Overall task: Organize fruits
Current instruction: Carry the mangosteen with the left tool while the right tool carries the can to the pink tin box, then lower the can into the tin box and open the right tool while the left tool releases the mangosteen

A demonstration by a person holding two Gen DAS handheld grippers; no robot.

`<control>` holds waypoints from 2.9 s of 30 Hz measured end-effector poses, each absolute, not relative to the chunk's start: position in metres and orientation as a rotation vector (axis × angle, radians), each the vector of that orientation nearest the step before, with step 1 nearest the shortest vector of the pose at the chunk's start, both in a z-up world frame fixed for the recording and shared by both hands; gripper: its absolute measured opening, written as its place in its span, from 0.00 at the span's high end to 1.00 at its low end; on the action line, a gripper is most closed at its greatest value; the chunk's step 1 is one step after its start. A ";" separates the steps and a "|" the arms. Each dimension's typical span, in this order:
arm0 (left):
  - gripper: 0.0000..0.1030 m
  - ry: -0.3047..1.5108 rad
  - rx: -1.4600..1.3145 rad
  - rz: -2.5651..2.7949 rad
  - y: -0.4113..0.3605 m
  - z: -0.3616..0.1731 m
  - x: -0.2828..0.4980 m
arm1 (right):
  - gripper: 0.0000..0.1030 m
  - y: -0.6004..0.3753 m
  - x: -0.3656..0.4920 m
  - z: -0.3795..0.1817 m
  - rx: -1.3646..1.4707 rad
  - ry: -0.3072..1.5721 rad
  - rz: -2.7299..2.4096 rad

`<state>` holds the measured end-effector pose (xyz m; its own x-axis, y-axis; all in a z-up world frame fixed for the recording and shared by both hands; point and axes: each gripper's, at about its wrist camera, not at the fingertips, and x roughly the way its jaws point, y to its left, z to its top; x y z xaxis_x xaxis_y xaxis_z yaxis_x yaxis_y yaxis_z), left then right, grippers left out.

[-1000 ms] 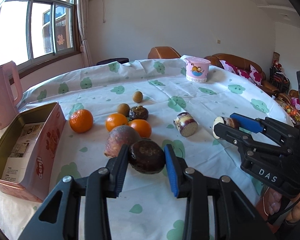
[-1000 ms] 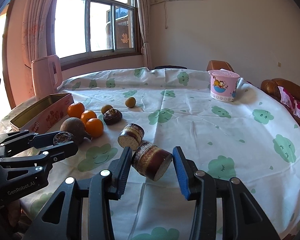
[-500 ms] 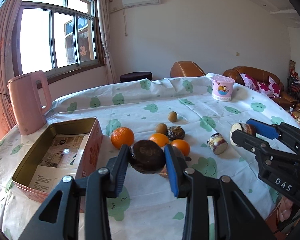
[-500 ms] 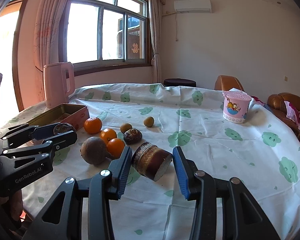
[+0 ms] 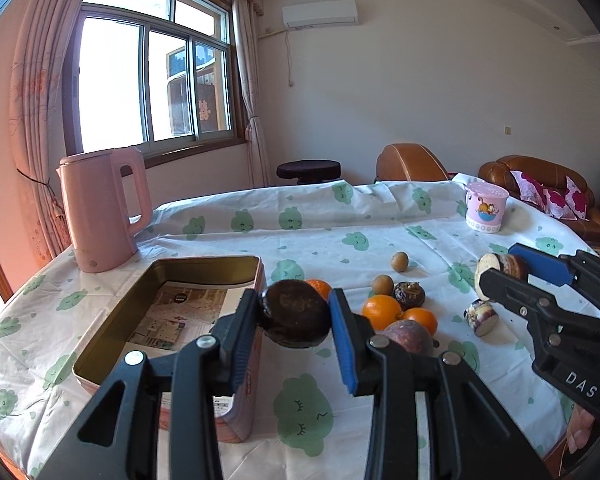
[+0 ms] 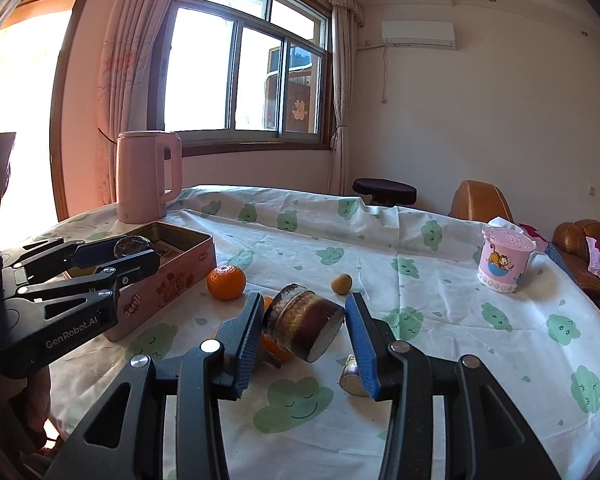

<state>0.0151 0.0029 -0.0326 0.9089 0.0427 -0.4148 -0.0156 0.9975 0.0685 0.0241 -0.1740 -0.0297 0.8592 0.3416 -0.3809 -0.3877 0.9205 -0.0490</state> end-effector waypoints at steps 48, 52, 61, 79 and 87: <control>0.64 0.467 -0.006 0.189 0.108 -0.026 0.044 | 0.57 -0.045 0.070 0.007 -0.261 0.328 0.612; 0.64 0.486 -0.011 0.181 0.114 -0.027 0.050 | 0.57 -0.036 0.075 0.003 -0.265 0.343 0.623; 0.64 0.544 -0.029 0.161 0.129 -0.033 0.068 | 0.57 -0.013 0.088 -0.009 -0.249 0.387 0.653; 0.64 0.630 -0.046 0.177 0.147 -0.055 0.086 | 0.57 0.016 0.115 -0.045 -0.232 0.497 0.669; 0.64 0.649 -0.045 0.184 0.148 -0.060 0.090 | 0.57 0.020 0.120 -0.051 -0.234 0.533 0.683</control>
<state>0.0897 0.1483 -0.0598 0.7811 0.1566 -0.6044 -0.1847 0.9827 0.0160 0.1198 0.0205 -0.0512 0.6491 0.5370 -0.5388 -0.6536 0.7561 -0.0338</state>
